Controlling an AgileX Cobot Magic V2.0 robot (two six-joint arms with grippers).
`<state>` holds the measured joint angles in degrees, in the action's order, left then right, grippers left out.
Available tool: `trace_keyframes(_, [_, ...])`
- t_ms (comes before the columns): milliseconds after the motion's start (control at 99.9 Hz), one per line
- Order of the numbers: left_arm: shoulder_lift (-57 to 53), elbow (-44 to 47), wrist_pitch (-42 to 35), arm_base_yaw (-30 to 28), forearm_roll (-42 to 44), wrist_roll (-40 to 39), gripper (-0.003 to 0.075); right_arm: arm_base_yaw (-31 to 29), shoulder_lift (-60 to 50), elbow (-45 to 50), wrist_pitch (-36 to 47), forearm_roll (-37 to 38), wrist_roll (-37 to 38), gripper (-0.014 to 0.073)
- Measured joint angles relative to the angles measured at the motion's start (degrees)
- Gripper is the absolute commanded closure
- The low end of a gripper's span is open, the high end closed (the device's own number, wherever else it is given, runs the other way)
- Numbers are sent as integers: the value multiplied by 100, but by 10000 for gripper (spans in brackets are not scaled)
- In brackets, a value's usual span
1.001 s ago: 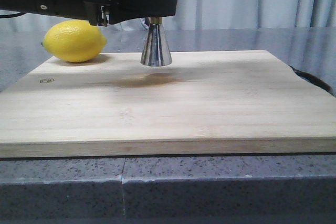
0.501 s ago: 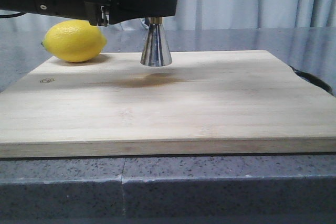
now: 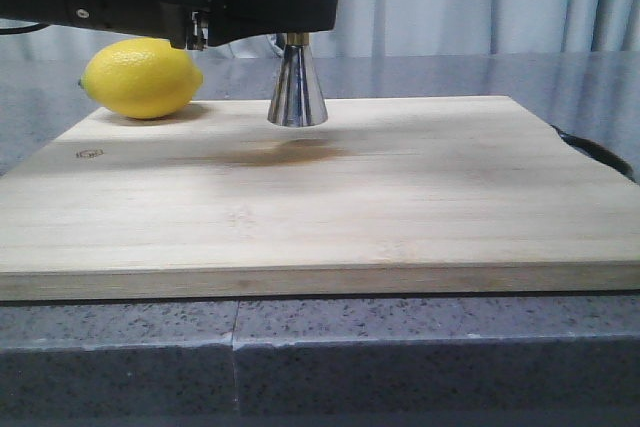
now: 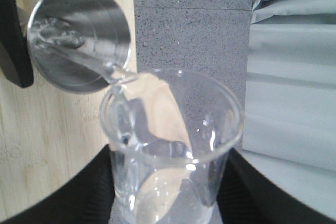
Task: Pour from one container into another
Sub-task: 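Tilt the beaker with the right gripper, pouring liquid into the jigger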
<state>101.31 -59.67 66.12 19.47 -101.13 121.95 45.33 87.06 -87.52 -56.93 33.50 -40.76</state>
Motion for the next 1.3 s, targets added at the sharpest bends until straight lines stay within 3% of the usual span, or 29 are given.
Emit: trace_keyframes(1302, [0, 0, 0, 0, 0, 0, 482, 0, 0, 0, 586, 277, -1237, 334])
